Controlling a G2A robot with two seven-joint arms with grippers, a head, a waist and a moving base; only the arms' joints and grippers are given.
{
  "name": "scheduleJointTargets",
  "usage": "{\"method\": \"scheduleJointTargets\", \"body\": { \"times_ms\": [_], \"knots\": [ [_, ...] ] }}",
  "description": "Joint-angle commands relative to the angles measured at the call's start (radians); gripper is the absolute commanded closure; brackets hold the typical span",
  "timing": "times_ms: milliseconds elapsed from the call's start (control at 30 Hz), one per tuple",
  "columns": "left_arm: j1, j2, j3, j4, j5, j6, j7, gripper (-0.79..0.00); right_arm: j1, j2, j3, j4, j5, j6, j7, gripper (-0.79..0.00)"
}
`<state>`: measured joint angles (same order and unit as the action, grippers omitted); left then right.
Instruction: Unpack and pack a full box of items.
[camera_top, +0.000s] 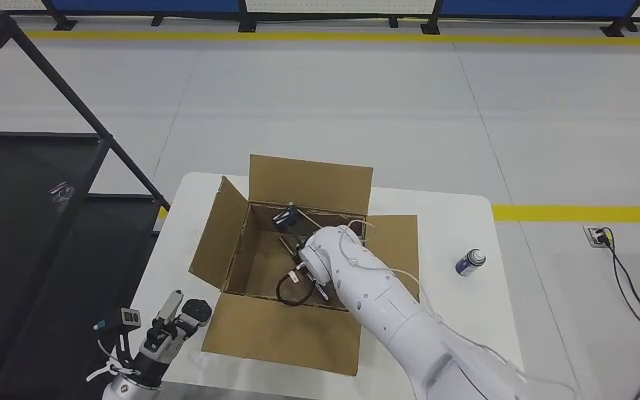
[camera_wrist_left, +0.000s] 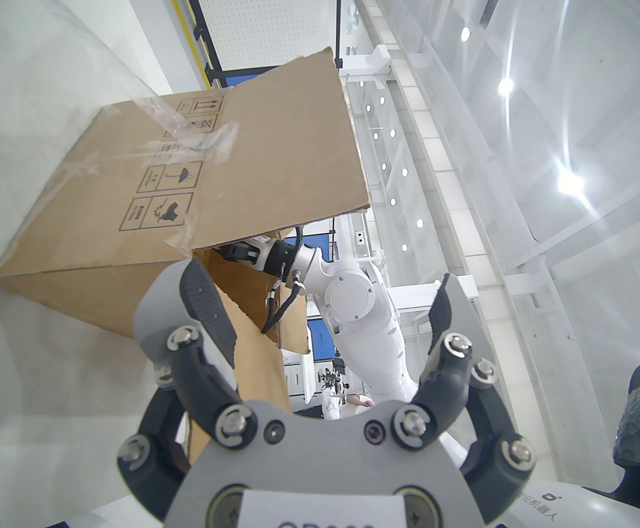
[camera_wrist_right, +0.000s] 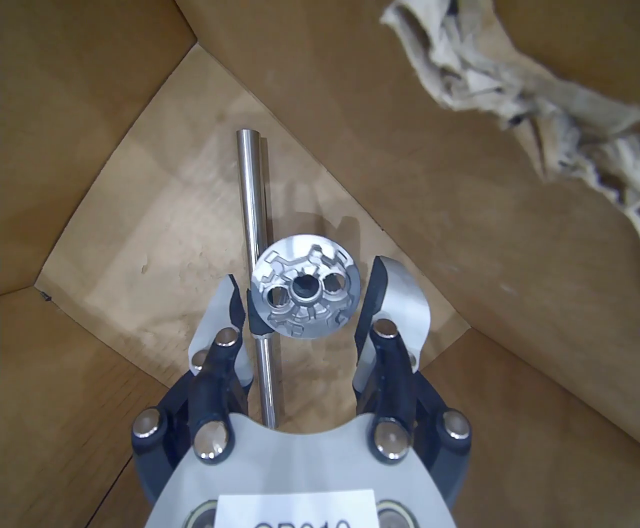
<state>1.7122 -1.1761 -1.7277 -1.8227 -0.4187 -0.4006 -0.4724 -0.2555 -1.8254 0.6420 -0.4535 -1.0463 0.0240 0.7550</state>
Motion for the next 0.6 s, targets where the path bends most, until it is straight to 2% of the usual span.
{"method": "scheduleJointTargets", "body": {
  "times_ms": [0, 200, 333, 467, 567],
  "knots": [
    [0.000, 0.000, 0.000, 0.000, 0.000, 0.000, 0.000, -0.785, -0.004, 0.003, 0.005, -0.007, -0.006, 0.000, 0.004, -0.517],
    [0.000, 0.000, 0.000, 0.000, 0.000, 0.000, 0.000, -0.785, -0.029, 0.022, 0.027, -0.087, -0.035, -0.001, -0.003, -0.514],
    [0.000, 0.000, 0.000, 0.000, 0.000, 0.000, 0.000, -0.785, -0.074, 0.053, 0.058, -0.204, -0.076, 0.013, -0.005, -0.514],
    [0.000, 0.000, 0.000, 0.000, 0.000, 0.000, 0.000, -0.785, -0.166, 0.104, 0.114, -0.416, -0.155, 0.035, 0.026, -0.520],
    [0.000, 0.000, 0.000, 0.000, 0.000, 0.000, 0.000, -0.785, -0.282, 0.154, 0.184, -0.648, -0.239, 0.034, 0.077, -0.545]
  ]
}}
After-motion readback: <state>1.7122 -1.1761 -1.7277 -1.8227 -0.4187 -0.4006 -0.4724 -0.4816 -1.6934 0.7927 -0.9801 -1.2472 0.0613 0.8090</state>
